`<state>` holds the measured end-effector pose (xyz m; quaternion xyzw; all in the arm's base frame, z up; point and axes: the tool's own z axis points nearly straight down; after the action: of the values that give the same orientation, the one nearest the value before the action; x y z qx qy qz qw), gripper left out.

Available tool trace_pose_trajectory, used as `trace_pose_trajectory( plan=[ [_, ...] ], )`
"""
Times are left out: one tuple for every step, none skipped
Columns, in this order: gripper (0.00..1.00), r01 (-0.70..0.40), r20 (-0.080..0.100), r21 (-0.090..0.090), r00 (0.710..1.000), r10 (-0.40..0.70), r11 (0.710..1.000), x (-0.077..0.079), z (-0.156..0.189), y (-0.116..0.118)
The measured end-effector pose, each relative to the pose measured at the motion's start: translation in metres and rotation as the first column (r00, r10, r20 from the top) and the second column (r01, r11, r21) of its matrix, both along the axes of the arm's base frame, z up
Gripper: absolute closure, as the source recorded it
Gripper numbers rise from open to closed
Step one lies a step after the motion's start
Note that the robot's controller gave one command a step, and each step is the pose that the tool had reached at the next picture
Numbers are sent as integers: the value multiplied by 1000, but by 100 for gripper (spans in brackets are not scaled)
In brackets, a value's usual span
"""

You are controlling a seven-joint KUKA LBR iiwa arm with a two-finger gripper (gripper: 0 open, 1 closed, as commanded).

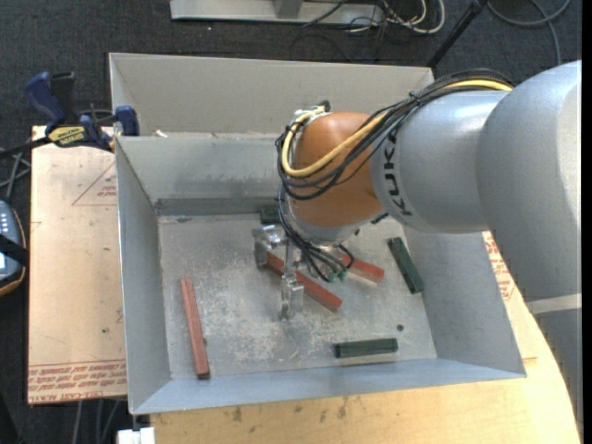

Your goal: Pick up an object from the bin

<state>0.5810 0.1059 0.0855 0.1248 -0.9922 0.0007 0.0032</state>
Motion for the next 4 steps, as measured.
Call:
trace_pose_trajectory(
  plan=[
    [0,-8,10,5,1000,8,1000,34,-4,-11],
    [0,-57,10,4,998,57,998,56,-12,-28],
    [100,-76,9,4,997,76,997,56,-4,-72],
    [100,-76,9,4,997,76,997,56,-4,-72]
  ],
)
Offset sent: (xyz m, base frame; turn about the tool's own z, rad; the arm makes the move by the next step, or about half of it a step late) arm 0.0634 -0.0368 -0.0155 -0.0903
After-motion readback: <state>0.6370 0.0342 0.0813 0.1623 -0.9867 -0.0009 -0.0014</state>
